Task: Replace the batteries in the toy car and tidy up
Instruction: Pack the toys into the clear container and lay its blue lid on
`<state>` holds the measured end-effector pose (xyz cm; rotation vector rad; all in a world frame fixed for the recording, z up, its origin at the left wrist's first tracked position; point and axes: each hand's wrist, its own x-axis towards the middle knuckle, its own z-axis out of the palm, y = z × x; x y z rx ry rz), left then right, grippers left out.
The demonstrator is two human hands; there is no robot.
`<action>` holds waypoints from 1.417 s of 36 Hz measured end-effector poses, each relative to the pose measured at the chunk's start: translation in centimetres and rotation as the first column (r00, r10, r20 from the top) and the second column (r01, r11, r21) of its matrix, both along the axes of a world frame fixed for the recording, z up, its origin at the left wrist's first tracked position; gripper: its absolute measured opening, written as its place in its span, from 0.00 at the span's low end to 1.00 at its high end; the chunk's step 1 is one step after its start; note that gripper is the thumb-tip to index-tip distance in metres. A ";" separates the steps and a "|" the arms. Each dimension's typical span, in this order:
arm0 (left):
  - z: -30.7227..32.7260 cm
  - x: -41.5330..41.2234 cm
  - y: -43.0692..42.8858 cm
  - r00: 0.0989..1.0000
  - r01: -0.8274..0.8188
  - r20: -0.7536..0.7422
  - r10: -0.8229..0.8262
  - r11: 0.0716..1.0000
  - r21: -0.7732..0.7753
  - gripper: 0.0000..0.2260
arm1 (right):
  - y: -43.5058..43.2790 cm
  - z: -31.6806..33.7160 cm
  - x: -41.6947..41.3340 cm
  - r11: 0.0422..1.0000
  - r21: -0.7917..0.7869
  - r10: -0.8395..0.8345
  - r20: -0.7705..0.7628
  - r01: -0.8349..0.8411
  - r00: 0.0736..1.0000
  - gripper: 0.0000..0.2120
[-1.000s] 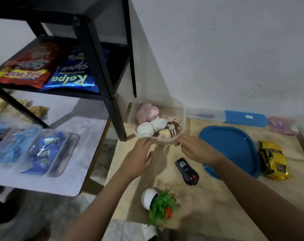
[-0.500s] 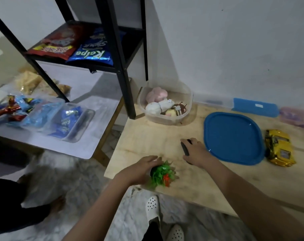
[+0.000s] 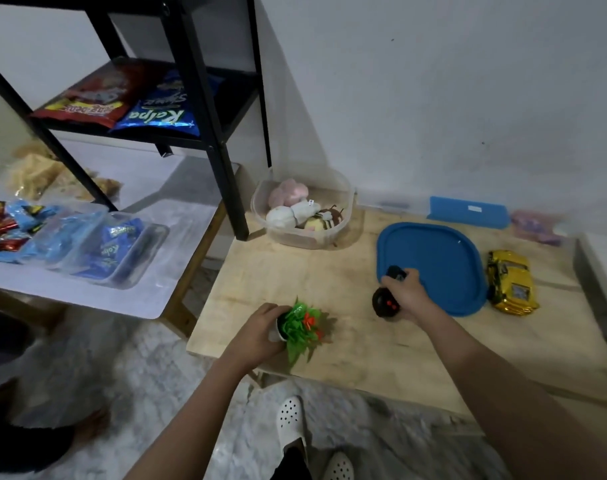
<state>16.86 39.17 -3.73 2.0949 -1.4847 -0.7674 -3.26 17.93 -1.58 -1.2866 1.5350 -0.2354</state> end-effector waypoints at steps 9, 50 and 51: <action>4.7 0.9 -2.3 0.969 -0.237 -0.118 0.216 0.945 -0.224 0.26 | -2.1 3.8 -2.3 0.868 0.231 -0.495 0.459 0.439 0.738 0.27; 0.2 15.4 -27.5 0.911 -0.362 -0.194 0.365 0.931 0.051 0.38 | -12.9 1.8 19.2 0.682 -0.689 0.120 -0.224 -0.245 0.967 0.08; 1.1 15.2 -27.5 0.924 -0.350 -0.164 0.347 0.937 0.006 0.37 | -13.2 1.8 19.3 0.665 -0.686 0.134 -0.279 -0.295 0.951 0.07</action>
